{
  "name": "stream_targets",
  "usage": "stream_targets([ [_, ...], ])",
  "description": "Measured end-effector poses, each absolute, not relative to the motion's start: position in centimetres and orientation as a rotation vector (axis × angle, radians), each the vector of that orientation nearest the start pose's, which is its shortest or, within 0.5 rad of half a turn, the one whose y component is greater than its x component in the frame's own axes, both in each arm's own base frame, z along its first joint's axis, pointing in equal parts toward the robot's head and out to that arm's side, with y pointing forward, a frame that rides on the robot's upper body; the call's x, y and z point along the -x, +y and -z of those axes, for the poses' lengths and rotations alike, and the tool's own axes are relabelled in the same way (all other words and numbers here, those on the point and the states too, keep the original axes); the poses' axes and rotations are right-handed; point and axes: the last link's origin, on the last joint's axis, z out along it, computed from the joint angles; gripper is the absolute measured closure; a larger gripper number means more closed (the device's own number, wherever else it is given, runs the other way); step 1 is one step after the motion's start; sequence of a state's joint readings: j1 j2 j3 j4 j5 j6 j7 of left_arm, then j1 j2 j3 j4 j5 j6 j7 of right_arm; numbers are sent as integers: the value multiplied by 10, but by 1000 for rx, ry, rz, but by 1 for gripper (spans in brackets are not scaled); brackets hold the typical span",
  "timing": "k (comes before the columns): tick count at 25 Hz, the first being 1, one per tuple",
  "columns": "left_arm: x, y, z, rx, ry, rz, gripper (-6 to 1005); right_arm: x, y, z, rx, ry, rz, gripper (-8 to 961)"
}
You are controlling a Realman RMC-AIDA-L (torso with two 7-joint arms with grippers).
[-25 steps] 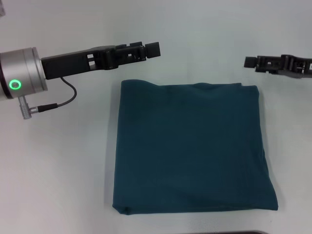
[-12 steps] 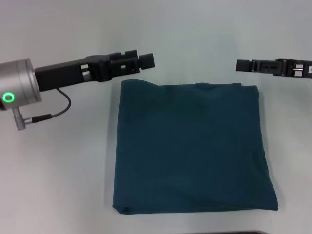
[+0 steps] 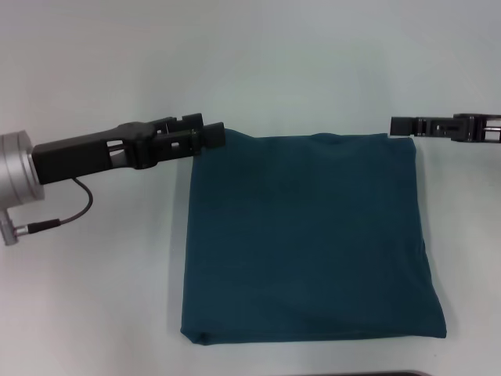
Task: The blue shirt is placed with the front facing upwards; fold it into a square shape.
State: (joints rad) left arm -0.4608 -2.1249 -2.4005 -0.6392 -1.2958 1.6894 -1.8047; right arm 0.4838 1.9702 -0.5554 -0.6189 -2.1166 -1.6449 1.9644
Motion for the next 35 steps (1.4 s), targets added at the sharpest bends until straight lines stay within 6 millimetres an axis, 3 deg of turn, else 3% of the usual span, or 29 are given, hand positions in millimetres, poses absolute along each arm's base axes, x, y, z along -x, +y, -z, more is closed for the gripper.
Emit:
stream_targets([
  [9, 251, 278, 17, 2756, -1274, 1057, 51, -307, 306, -35, 2574, 1401, -669, 263],
  [16, 259, 263, 13, 2788, -1210, 1075, 52, -295, 295, -20, 2710, 1223, -720, 266],
  [35, 259, 255, 19, 2817, -1216, 1078, 52, -284, 285, -15, 2872, 1059, -720, 219],
])
